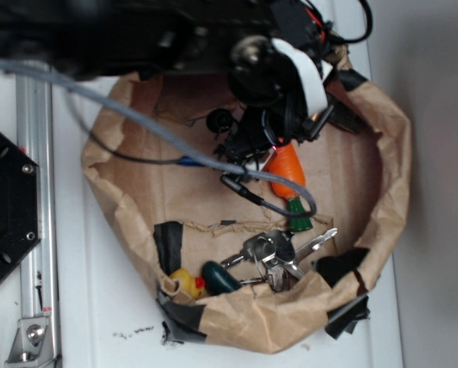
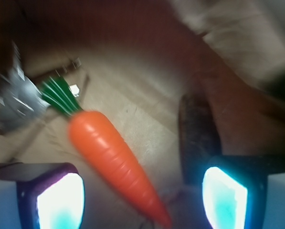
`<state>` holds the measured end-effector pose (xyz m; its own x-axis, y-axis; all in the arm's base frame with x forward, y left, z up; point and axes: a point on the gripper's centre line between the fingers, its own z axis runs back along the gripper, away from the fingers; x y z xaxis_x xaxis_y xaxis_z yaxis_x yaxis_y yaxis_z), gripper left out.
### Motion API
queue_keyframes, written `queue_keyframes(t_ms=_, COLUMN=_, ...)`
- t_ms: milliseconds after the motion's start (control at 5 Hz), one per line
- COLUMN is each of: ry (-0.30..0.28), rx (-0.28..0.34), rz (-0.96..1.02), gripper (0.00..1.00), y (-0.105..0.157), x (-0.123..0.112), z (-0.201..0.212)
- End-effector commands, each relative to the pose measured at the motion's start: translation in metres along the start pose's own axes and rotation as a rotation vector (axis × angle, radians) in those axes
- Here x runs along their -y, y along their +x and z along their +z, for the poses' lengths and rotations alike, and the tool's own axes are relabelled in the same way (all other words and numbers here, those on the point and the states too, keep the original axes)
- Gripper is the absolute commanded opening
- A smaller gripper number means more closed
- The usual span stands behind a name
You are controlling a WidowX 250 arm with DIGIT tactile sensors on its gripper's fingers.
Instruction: Grab the carrot.
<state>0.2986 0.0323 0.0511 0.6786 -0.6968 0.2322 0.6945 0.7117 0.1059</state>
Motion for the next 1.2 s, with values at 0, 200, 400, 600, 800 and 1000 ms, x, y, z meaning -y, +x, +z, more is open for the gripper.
queue_keyframes(t_ms=0, ry=-0.102, rx=-0.041, rz=-0.277, gripper=1.0, y=0.014, x=0.063, z=-0.034)
queue_keyframes(t_ms=200, ry=-0.109, rx=-0.028, rz=-0.269, gripper=1.0, y=0.022, x=0.074, z=-0.032)
queue_keyframes(t_ms=400, ry=-0.086, rx=-0.059, rz=-0.178, gripper=0.0, y=0.025, x=0.072, z=-0.038)
queue_keyframes(t_ms=600, ry=0.089, rx=-0.166, rz=-0.129, gripper=0.0, y=0.04, x=0.072, z=-0.014)
queue_keyframes(t_ms=800, ry=0.19, rx=0.017, rz=-0.053, gripper=0.0, y=0.056, x=0.077, z=0.036)
queue_keyframes(t_ms=1000, ry=0.197, rx=-0.005, rz=0.164, gripper=0.0, y=0.061, x=0.065, z=0.087)
